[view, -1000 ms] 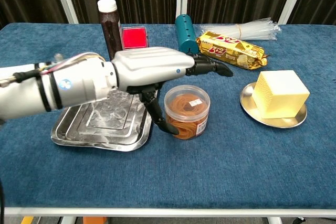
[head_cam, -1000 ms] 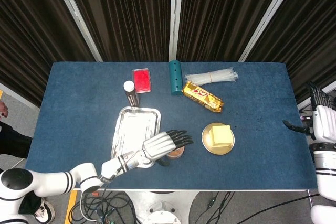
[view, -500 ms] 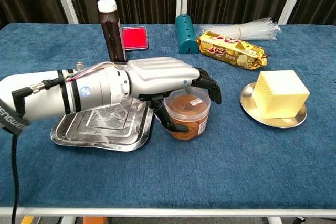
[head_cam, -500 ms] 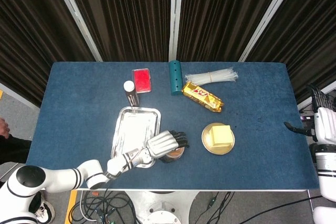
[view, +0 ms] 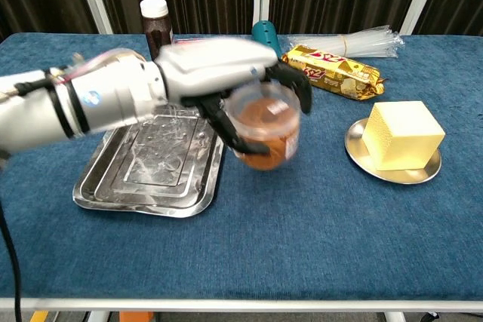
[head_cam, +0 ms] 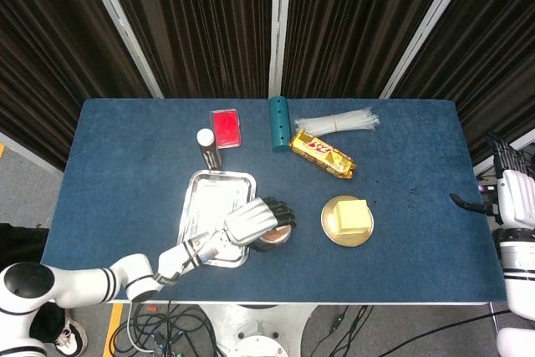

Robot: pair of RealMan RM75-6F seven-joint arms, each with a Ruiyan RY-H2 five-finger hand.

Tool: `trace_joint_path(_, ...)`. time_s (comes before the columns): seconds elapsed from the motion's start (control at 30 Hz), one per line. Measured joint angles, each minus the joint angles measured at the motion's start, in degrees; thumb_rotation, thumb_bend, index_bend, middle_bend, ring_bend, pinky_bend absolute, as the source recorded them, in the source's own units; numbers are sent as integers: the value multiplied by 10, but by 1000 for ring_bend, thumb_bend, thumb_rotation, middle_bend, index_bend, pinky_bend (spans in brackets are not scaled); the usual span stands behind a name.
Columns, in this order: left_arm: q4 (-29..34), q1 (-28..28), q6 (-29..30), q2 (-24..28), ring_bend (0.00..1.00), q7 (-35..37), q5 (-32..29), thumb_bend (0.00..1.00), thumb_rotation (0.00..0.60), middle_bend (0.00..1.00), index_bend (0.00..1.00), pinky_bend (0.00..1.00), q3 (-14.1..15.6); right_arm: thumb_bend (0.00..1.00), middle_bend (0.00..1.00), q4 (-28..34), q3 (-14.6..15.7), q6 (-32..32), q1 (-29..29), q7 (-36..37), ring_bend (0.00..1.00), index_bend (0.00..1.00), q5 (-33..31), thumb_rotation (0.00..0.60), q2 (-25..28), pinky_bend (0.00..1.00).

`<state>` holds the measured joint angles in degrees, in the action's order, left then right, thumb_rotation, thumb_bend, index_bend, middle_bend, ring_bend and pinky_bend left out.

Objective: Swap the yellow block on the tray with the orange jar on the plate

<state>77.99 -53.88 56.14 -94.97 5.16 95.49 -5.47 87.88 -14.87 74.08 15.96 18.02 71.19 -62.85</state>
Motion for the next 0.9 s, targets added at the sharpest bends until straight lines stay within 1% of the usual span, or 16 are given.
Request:
trace_joint_path(0.17,0,23,1,20,258,-8,-33,320,600,356,366,488,6,0,0,7,0,4,-1,-6,0,0,5,600,-1,0)
trace_joint_path(0.27,-21,30,-6,17,250,-10,-45,317,600,342,351,481,14,0,0,11,1,6,-2,-11,0,0,6,600,-3,0)
trace_joint_path(0.5,-97,50,-31,-5,239,-15,-90,315,600,331,338,465,24,0,0,16,1,8,-5,-18,0,0,4,600,-5,0)
trace_joint_path(0.77,-110,62,-23,-3,231,2,-95,314,600,323,328,464,24,0,0,14,1,0,-1,-25,0,0,4,600,-12,0)
trace_joint_path(0.8,-109,63,-23,-1,211,2,-95,307,600,296,306,458,25,0,0,14,1,0,-1,-25,0,0,6,600,-12,0)
trace_joint_path(0.83,-108,64,-23,0,173,2,-95,291,600,246,262,438,26,0,0,15,1,1,0,-25,0,0,7,600,-12,0)
trace_joint_path(0.9,-104,66,-18,2,74,4,-92,226,600,118,146,365,28,0,0,15,0,3,-1,-25,0,0,9,600,-12,0)
